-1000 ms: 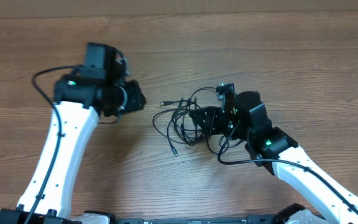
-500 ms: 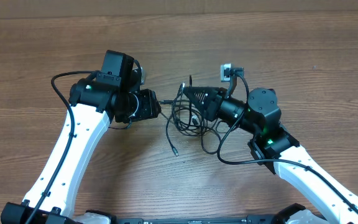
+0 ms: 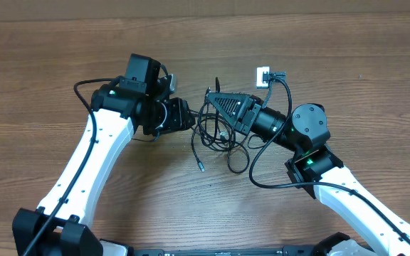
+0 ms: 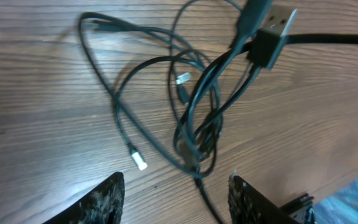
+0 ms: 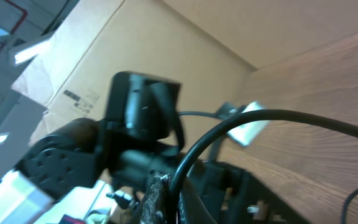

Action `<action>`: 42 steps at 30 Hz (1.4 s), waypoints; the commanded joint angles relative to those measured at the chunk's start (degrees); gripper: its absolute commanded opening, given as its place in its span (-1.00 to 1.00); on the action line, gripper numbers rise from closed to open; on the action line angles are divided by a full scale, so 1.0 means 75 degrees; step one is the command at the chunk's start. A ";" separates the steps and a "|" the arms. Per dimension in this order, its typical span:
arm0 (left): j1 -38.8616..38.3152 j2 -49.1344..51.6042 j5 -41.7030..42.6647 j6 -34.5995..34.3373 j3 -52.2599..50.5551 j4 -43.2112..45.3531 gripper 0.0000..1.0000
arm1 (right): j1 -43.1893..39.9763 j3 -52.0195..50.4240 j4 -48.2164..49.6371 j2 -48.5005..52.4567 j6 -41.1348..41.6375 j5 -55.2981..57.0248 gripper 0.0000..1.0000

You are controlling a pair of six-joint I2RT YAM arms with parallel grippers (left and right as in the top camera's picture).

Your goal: Untangle cables

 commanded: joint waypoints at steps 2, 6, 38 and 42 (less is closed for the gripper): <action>-0.0178 0.0364 0.0364 0.0058 -0.0003 0.0143 0.08 | -0.0020 0.0064 0.0277 -0.0035 0.0513 -0.0402 -0.92; -0.0335 0.0673 0.0667 0.0055 -0.0003 0.0189 0.08 | -0.0020 0.0064 0.0463 -0.0035 0.0650 -0.0405 -0.93; -0.0589 0.1084 -0.0816 0.0006 0.0000 0.0242 -0.91 | -0.1279 0.0064 -0.7131 -0.0032 -0.1798 0.1107 -0.93; -0.0589 0.1084 -0.0749 0.0006 0.0000 0.0152 -0.92 | -0.2576 0.0064 -0.6301 -0.0035 -0.1061 0.1224 -0.93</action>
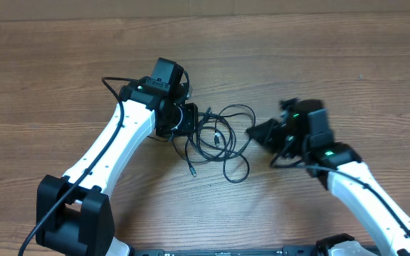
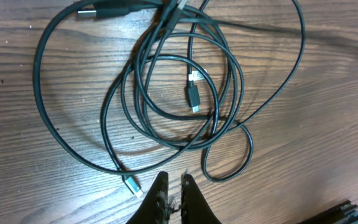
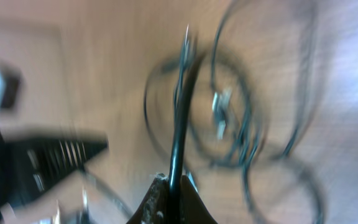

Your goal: Untangle cables

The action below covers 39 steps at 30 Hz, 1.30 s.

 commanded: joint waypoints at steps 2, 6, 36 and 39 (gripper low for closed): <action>0.0000 0.0079 0.0041 0.0061 0.0006 -0.0058 -0.88 | -0.1212 0.0055 0.0778 -0.0032 0.0781 0.0399 -0.90; -0.0003 0.0079 0.0067 0.0061 0.0006 -0.0052 -0.58 | -0.1644 0.0052 0.1087 -0.0032 0.0720 0.0032 -0.33; -0.0003 0.0079 -0.0533 -0.0149 0.0006 -0.0061 -0.17 | 0.0458 0.0108 -0.0699 0.0860 -0.2742 0.0143 -0.08; -0.0003 0.0079 -0.0533 -0.0146 0.0006 0.0006 -0.10 | 0.0697 0.0350 -0.0592 0.1381 -0.2742 0.0122 -0.08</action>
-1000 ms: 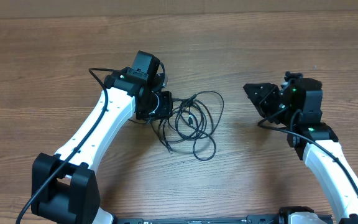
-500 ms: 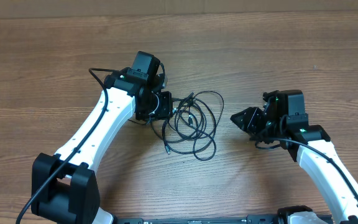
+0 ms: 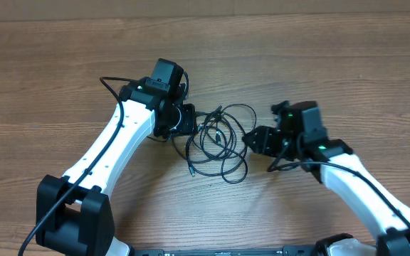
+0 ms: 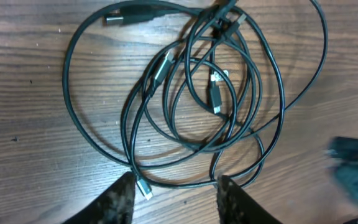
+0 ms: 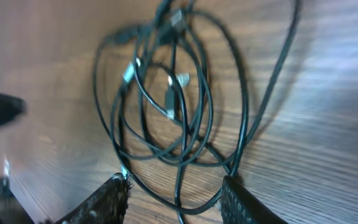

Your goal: Untangle cables

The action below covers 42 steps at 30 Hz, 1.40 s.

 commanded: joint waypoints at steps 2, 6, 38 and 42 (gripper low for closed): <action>-0.0003 0.0082 -0.0087 -0.0052 0.0006 0.0047 -0.06 | 0.0318 0.0560 0.0041 0.0772 -0.0128 -0.0003 -0.08; -0.0003 0.0082 -0.0090 -0.0052 0.0006 0.0099 -0.04 | 0.0376 0.0901 0.0041 0.1236 -0.0143 0.0114 -0.09; -0.0003 0.0082 -0.0087 -0.0052 0.0006 0.0073 -0.04 | 0.0458 0.0950 0.0627 0.2078 0.0090 0.0542 -0.18; -0.0003 0.0082 -0.0087 -0.0052 0.0006 0.0070 -0.04 | 0.0458 0.0950 0.0726 0.2328 0.0321 0.0338 -0.19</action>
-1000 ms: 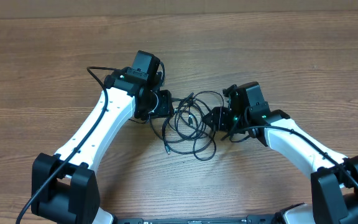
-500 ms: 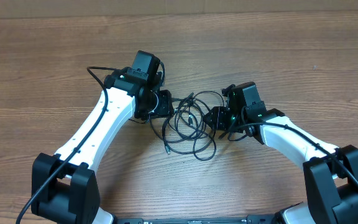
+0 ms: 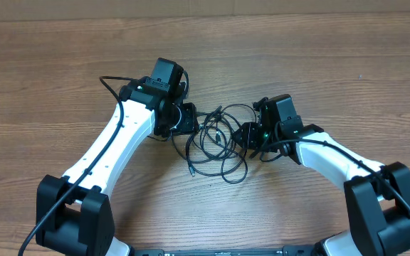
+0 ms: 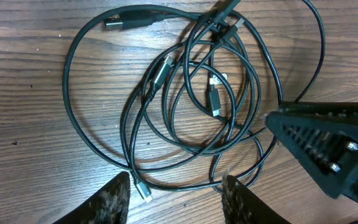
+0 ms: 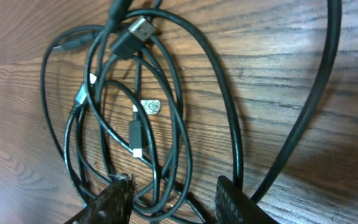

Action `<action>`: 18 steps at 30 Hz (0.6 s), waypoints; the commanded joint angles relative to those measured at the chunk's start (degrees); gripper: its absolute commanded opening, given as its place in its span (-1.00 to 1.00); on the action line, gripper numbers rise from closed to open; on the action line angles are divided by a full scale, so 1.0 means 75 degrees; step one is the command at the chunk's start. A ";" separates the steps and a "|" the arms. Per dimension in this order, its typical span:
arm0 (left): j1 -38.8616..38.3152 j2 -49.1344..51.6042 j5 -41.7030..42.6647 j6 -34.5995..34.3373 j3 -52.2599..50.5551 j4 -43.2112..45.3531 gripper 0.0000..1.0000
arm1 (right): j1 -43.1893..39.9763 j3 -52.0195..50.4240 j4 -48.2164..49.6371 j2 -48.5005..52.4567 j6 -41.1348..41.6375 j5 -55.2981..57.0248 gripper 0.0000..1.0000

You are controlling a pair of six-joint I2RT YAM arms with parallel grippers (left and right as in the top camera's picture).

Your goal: Untangle cables

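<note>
A tangle of thin black cables (image 3: 219, 142) lies in overlapping loops on the wooden table, also seen as cables (image 4: 185, 93) and cables (image 5: 148, 124). A USB plug (image 4: 118, 22) and a small connector (image 4: 213, 99) show among the loops. My left gripper (image 3: 188, 121) sits at the tangle's left edge, open (image 4: 178, 202), with a silver-tipped cable end between its fingers (image 4: 114, 199). My right gripper (image 3: 246, 135) is at the tangle's right edge, open (image 5: 171, 205), its fingers (image 5: 232, 202) straddling a few strands. It also appears as the right gripper (image 4: 328, 149).
The wooden table (image 3: 333, 64) stretches around the tangle. A cardboard wall (image 3: 84, 8) runs along the far edge. Each arm's own black cable hangs beside its wrist (image 3: 109, 84).
My right gripper has moved left, from just off the tangle's right side to its edge, with strands between its open fingers. The left gripper and the cables have hardly shifted.
First my right gripper was shut on a cable, lifted over the tangle, with the left open beside it. Then the right was further right, still shut on a strand, and the left was shut. Later both stood open with the cables flat; now the right is at the tangle.
</note>
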 commanded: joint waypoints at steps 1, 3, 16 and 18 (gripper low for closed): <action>-0.0003 0.0082 -0.0073 -0.0052 0.0006 0.0000 -0.04 | 0.0047 0.0154 0.0134 0.0318 0.0221 -0.0265 -0.19; -0.0003 0.0082 -0.0073 -0.0052 0.0006 0.0000 -0.04 | 0.0076 0.0152 0.0184 0.0388 0.0221 -0.0350 -0.19; -0.0003 0.0082 -0.0073 -0.0050 0.0006 -0.0003 -0.05 | 0.0388 0.0149 0.0224 0.0618 0.0854 -0.0259 -0.32; -0.0003 0.0082 -0.0073 -0.0050 0.0006 -0.0006 -0.05 | 0.0452 0.0149 0.0227 0.0726 0.1186 -0.0259 -0.44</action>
